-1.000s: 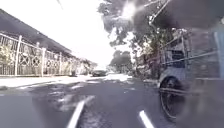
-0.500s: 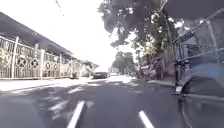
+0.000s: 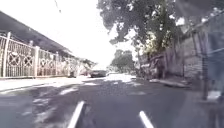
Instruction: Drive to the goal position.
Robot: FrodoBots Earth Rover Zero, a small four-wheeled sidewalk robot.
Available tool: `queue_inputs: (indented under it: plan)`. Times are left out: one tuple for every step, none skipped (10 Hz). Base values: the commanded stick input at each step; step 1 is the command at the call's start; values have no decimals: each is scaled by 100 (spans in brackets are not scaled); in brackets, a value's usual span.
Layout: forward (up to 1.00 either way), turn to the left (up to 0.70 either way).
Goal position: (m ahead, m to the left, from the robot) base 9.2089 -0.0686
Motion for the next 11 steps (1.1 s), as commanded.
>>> queue_inputs:
  plan:
    - [85, -34]
    - [85, -34]
    - [85, -34]
    - [85, -34]
    - [85, -34]
    - [85, -16]
    - [85, 0]
    - [85, 0]
    - [85, 0]
    - [85, 0]
    - [85, 0]
